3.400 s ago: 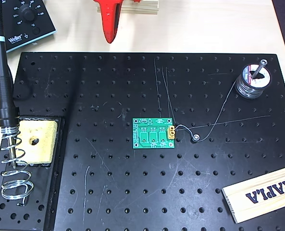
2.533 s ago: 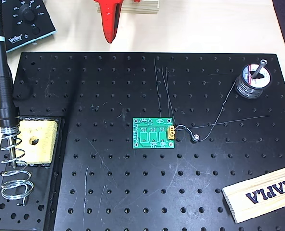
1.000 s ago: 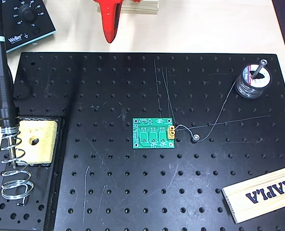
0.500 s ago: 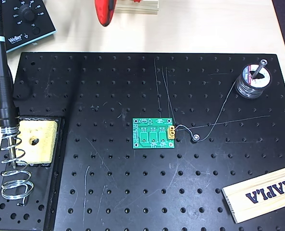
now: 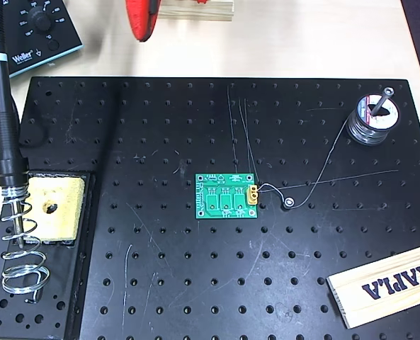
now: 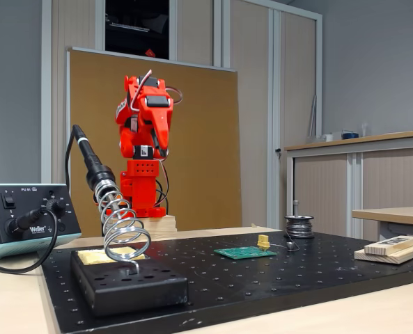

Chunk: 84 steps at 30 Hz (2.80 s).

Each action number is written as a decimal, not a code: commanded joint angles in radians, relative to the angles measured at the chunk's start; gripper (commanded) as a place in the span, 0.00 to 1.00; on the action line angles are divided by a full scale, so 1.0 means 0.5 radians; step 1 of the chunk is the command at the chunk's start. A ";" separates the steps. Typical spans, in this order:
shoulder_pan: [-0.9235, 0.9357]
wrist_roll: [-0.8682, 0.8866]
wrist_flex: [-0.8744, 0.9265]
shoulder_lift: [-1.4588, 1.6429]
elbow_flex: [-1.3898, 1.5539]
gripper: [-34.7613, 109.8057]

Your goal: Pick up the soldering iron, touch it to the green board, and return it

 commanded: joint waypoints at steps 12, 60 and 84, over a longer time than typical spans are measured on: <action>0.233 -0.092 -0.377 -0.877 -0.623 0.36; 0.693 -0.494 -0.592 -1.887 -1.200 0.36; 0.703 -0.460 -0.672 -1.939 -1.246 0.24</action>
